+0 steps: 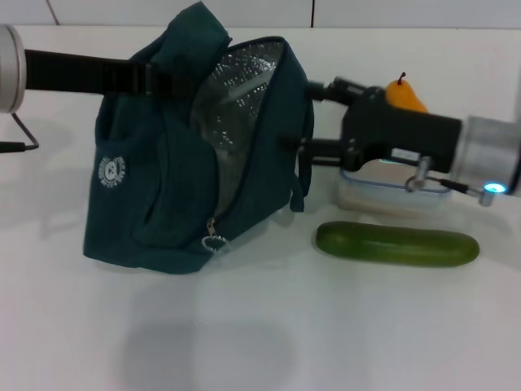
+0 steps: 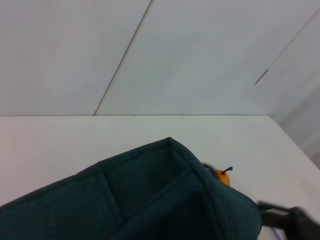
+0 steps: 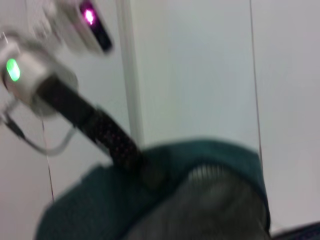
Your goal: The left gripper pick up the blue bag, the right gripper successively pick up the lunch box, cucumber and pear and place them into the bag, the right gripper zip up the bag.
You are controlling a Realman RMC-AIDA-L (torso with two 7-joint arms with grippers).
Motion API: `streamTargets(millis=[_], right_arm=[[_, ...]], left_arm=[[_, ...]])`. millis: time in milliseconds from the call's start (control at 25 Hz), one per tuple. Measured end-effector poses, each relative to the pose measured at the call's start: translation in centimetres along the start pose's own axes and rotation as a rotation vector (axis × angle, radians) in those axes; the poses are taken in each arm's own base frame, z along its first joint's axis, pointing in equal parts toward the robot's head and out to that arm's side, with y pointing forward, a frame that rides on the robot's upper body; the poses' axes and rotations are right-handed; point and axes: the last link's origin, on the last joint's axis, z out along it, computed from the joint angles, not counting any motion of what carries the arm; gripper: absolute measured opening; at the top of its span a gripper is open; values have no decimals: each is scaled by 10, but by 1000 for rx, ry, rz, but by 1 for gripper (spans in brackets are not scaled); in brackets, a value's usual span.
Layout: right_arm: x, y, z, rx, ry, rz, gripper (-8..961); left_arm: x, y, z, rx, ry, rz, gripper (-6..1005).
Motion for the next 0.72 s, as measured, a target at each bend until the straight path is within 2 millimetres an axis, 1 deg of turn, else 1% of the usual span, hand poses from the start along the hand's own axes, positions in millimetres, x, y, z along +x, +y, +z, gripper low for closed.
streamTargets(millis=[40, 120, 200, 240, 280, 320, 360, 400, 440, 520, 600, 720], right_arm=[[-2, 1, -5, -1, -22, 4, 877], [-5, 1, -21, 8, -83, 19, 877], [-5, -1, -42, 49, -135, 42, 877], [-3, -4, -53, 79, -152, 53, 876], [-2, -5, -59, 96, -161, 60, 876], [1, -9, -72, 137, -174, 74, 876], [6, -14, -90, 196, -182, 101, 876], [6, -14, -90, 196, -182, 101, 876], [10, -17, -99, 229, -184, 122, 876], [17, -23, -114, 289, -192, 180, 876], [27, -32, -132, 369, -216, 301, 876], [39, -37, -148, 434, -247, 457, 876]], left_arm=[[0, 0, 0, 1, 0, 0, 54], [0, 0, 0, 2, 0, -1, 54], [0, 0, 0, 3, 1, -1, 54], [0, -1, 0, 4, 2, -1, 54], [0, -1, 0, 4, 4, -1, 54], [1, -1, 0, 5, 7, -2, 54], [1, -1, 0, 5, 9, -2, 54], [1, -1, 0, 6, 10, -2, 54], [1, -1, 0, 5, 11, -3, 54], [2, -1, 0, 4, 11, -2, 54], [3, 0, 1, 3, 12, -1, 54], [4, 1, 1, 0, 13, 2, 54]])
